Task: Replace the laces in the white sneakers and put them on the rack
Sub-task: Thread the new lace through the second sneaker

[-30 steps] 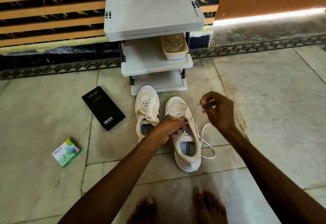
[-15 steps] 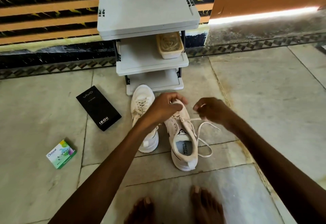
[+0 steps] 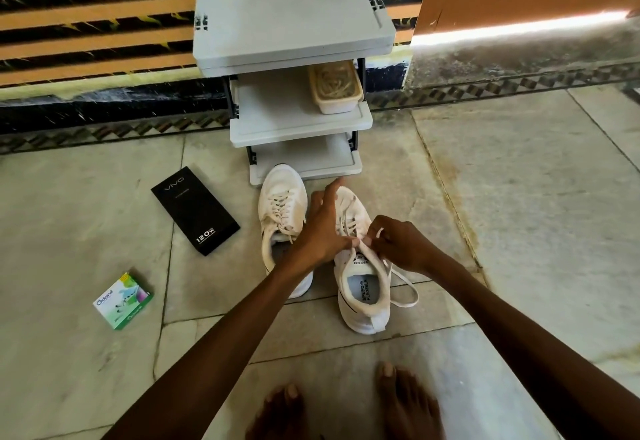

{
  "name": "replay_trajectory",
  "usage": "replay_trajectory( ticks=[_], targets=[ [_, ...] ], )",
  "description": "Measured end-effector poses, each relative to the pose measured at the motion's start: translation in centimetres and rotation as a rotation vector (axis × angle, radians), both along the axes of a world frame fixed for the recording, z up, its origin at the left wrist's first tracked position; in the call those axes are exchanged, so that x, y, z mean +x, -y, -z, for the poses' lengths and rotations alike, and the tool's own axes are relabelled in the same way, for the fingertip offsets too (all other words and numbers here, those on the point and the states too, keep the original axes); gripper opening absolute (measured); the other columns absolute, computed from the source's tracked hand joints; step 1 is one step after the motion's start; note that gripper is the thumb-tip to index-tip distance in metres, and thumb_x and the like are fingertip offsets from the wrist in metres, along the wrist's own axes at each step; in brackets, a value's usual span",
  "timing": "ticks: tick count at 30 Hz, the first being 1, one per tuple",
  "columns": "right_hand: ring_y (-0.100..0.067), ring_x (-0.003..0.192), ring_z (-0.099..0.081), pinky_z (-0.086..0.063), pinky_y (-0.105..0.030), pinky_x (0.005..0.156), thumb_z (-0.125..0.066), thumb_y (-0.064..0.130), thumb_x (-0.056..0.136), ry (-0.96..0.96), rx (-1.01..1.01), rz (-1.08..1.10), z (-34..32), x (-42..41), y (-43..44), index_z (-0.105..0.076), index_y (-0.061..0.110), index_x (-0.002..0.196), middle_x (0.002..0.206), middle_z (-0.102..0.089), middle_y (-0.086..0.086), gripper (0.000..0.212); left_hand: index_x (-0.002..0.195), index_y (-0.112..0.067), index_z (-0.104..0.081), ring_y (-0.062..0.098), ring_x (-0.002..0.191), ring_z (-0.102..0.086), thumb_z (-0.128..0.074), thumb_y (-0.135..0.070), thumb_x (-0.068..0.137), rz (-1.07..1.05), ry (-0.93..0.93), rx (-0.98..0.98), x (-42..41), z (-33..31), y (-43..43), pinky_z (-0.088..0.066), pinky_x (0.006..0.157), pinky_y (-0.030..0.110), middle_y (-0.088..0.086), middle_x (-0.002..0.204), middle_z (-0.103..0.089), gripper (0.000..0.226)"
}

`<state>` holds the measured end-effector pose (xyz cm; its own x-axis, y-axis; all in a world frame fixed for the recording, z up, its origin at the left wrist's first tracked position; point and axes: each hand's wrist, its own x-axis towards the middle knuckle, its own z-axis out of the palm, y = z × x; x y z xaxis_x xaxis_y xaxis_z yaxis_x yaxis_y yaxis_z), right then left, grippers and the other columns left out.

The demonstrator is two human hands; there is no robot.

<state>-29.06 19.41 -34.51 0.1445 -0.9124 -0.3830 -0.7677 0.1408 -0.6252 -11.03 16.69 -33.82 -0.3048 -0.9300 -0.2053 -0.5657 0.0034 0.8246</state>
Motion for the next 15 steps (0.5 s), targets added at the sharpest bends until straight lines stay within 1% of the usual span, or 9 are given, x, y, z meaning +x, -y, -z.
replay_trajectory(
  ticks=[2, 4, 6, 7, 8, 10, 11, 12, 15],
  targets=[
    [-0.021, 0.081, -0.062, -0.045, -0.031, 0.07, -0.058, 0.025, 0.096, -0.015, -0.01, -0.018, 0.1, -0.1, -0.1, -0.06, 0.017, 0.1, 0.088, -0.068, -0.004, 0.009, 0.154, -0.031, -0.012, 0.02, 0.13, -0.035, -0.09, -0.016, 0.063, -0.034, 0.052, -0.036, 0.0, 0.3, 0.1, -0.035, 0.1, 0.023, 0.008, 0.141, -0.028, 0.121],
    [-0.026, 0.086, -0.061, -0.043, -0.033, 0.069, -0.051, 0.019, 0.096, -0.14, -0.004, -0.105, 0.6, 0.0, -0.1, -0.055, 0.02, 0.098, 0.094, -0.065, -0.007, 0.004, 0.155, -0.028, -0.009, 0.021, 0.132, -0.031, -0.09, -0.019, 0.063, -0.04, 0.099, -0.038, 0.0, 0.3, 0.1, -0.028, 0.099, 0.021, 0.01, 0.142, -0.025, 0.123],
    [-0.03, 0.088, -0.059, -0.041, -0.033, 0.068, -0.046, 0.018, 0.095, -0.269, 0.013, -0.191, 0.6, 0.4, 0.1, -0.048, 0.023, 0.095, 0.097, -0.062, -0.009, 0.005, 0.155, -0.027, -0.007, 0.023, 0.134, -0.03, -0.089, -0.02, 0.066, -0.032, 0.137, -0.029, 0.0, 0.4, 0.0, -0.028, 0.101, 0.022, 0.01, 0.144, -0.023, 0.121],
    [-0.028, 0.088, -0.058, -0.042, -0.033, 0.068, -0.046, 0.016, 0.095, -0.271, 0.035, -0.196, 0.2, 0.4, 0.4, -0.05, 0.021, 0.094, 0.097, -0.061, -0.009, 0.006, 0.155, -0.027, -0.006, 0.023, 0.135, -0.031, -0.088, -0.02, 0.067, -0.023, 0.147, -0.018, 0.0, 0.4, 0.0, -0.03, 0.103, 0.025, 0.01, 0.145, -0.024, 0.121],
    [-0.025, 0.084, -0.057, -0.042, -0.032, 0.068, -0.046, 0.011, 0.094, -0.166, 0.099, -0.147, -0.5, 0.4, 0.6, -0.053, 0.018, 0.092, 0.092, -0.061, -0.007, 0.01, 0.155, -0.028, -0.004, 0.024, 0.136, -0.033, -0.088, -0.021, 0.068, -0.006, 0.155, -0.003, 0.0, 0.5, 0.0, -0.032, 0.106, 0.029, 0.01, 0.148, -0.026, 0.12],
    [-0.014, 0.066, -0.052, -0.038, -0.028, 0.062, -0.045, -0.003, 0.09, 0.249, 0.293, -0.003, -2.7, 0.0, 1.2, -0.057, 0.012, 0.084, 0.073, -0.057, -0.002, 0.02, 0.155, -0.029, -0.003, 0.028, 0.135, -0.038, -0.087, -0.027, 0.069, 0.031, 0.193, 0.014, 0.1, 0.7, 0.0, -0.036, 0.109, 0.04, 0.013, 0.148, -0.033, 0.12],
    [-0.01, 0.058, -0.048, -0.036, -0.027, 0.06, -0.043, -0.005, 0.09, 0.433, 0.337, 0.02, -4.0, -0.4, 1.3, -0.057, 0.01, 0.084, 0.065, -0.055, 0.001, 0.021, 0.155, -0.029, -0.004, 0.03, 0.133, -0.04, -0.087, -0.03, 0.069, 0.044, 0.218, 0.013, 0.1, 0.9, 0.0, -0.038, 0.108, 0.044, 0.014, 0.147, -0.035, 0.119],
    [-0.008, 0.055, -0.046, -0.035, -0.026, 0.059, -0.042, -0.001, 0.091, 0.59, 0.33, 0.018, -5.3, -0.8, 1.5, -0.057, 0.008, 0.087, 0.062, -0.053, 0.002, 0.018, 0.155, -0.028, -0.006, 0.031, 0.132, -0.042, -0.087, -0.031, 0.069, 0.051, 0.239, 0.005, 0.1, 1.0, 0.0, -0.039, 0.107, 0.046, 0.014, 0.146, -0.037, 0.117],
    [-0.012, 0.061, -0.044, -0.039, -0.027, 0.062, -0.043, 0.007, 0.086, 1.019, 0.27, -0.005, -9.8, -1.4, 2.3, -0.054, 0.008, 0.093, 0.065, -0.049, -0.001, 0.013, 0.151, -0.021, -0.026, 0.032, 0.13, -0.042, -0.084, -0.035, 0.072, 0.089, 0.289, -0.019, 0.1, 1.1, 0.0, -0.038, 0.107, 0.045, 0.012, 0.144, -0.038, 0.099]
  ],
)
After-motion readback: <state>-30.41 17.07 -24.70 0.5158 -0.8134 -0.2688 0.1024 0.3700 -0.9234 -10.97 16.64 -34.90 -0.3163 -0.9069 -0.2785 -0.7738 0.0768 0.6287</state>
